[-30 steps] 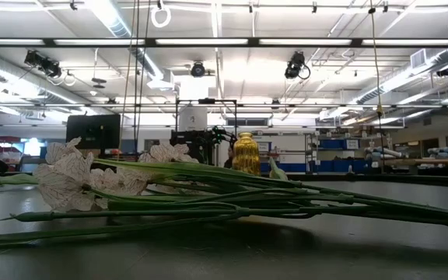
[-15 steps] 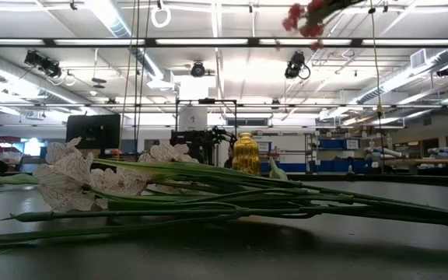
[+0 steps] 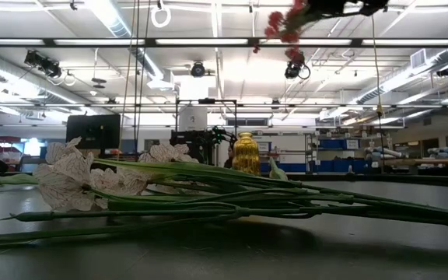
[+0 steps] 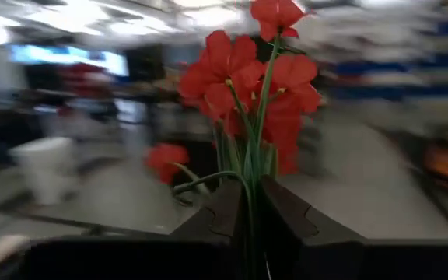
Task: Sort flowers into vase by color
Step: Put the red flowers into the transparent vase
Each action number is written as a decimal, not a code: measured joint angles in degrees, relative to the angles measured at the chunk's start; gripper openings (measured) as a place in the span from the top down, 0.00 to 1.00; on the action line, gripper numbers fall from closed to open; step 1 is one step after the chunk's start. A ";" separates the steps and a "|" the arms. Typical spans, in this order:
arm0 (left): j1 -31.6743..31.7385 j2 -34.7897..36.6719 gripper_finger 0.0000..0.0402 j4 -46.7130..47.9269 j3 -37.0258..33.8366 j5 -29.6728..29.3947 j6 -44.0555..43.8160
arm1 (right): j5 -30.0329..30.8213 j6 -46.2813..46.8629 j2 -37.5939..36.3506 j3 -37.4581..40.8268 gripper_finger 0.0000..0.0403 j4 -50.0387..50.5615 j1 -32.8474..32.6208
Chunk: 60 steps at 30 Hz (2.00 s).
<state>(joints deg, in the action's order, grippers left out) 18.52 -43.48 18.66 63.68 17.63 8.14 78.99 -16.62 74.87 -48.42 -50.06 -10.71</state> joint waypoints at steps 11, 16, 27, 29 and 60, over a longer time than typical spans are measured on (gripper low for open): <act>0.01 0.00 0.44 0.01 0.00 0.00 0.00 | -66.88 35.12 0.53 -0.02 0.93 19.02 12.80; 0.00 -0.02 0.44 0.02 0.00 0.00 0.00 | -87.58 41.88 7.82 -0.02 0.96 13.99 18.01; 0.00 -0.02 0.44 0.02 0.00 0.00 0.00 | -96.07 46.34 24.21 -0.02 0.85 11.36 18.96; 0.00 0.00 0.44 0.02 0.00 0.00 0.00 | -96.05 47.32 26.35 -0.02 0.83 11.27 18.98; 0.02 0.00 0.44 -0.03 0.00 0.00 0.00 | -80.03 22.48 29.22 -21.66 0.41 70.40 12.65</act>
<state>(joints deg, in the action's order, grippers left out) 18.55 -43.48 18.63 63.68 17.63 8.14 -1.04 5.86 104.09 -70.08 20.34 1.94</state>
